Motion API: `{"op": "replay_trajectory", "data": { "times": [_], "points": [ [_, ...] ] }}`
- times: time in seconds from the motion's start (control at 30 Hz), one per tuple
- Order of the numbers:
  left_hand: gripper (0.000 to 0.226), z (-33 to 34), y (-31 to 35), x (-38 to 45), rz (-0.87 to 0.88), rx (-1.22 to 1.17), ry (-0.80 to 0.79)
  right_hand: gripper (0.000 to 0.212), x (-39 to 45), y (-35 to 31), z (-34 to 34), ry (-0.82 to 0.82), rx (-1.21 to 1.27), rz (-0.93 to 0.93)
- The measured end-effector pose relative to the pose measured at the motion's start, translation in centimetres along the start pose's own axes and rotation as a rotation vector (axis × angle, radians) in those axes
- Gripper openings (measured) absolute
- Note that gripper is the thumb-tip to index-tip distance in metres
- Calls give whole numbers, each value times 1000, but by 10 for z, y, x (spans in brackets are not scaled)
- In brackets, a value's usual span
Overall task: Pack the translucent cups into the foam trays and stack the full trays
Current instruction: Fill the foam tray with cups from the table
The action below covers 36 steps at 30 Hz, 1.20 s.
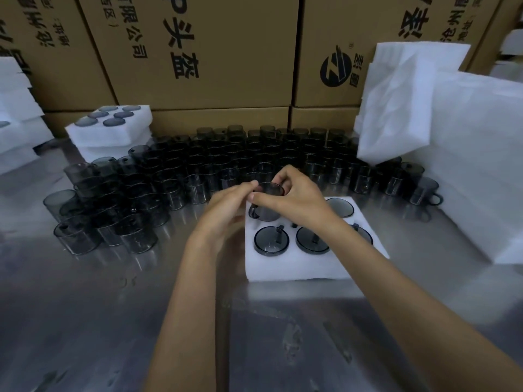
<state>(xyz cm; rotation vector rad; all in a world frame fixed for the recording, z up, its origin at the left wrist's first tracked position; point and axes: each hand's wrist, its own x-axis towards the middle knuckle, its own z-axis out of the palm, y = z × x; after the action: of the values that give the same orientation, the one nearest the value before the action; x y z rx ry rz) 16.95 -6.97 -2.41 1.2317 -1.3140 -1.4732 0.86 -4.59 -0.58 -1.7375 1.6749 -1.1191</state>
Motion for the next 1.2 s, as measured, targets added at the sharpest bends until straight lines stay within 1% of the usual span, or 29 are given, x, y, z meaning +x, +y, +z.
{"op": "replay_trajectory", "data": {
  "times": [0.07,0.2,0.27,0.43,0.57,0.7,0.83,0.9,1.03,1.2],
  "points": [
    [38,-1,0,0,-10,23,0,53,2,1,3,4,3,-15],
    [19,-4,-2,0,21,1,-4,50,5,4,5,-19,1,-71],
    [15,-5,-2,0,35,20,12,50,7,6,3,-34,-29,-92],
    [23,2,-2,-4,8,21,-15,53,5,20,3,-74,-49,-106],
    [16,0,-3,-4,0,-16,1,53,6,24,6,-100,-107,-138],
    [21,-2,-9,0,22,13,22,59,7,27,7,-122,-295,-179],
    [25,-1,-15,4,17,18,30,66,5,29,7,-86,-503,-202],
    [28,-2,-17,7,17,11,33,68,3,30,4,-64,-527,-237],
    [30,-2,-19,12,3,-31,23,62,0,34,-5,-77,-560,-274],
    [26,-1,-22,14,-33,-42,43,68,-2,29,-9,-124,-668,-235]
  ]
}}
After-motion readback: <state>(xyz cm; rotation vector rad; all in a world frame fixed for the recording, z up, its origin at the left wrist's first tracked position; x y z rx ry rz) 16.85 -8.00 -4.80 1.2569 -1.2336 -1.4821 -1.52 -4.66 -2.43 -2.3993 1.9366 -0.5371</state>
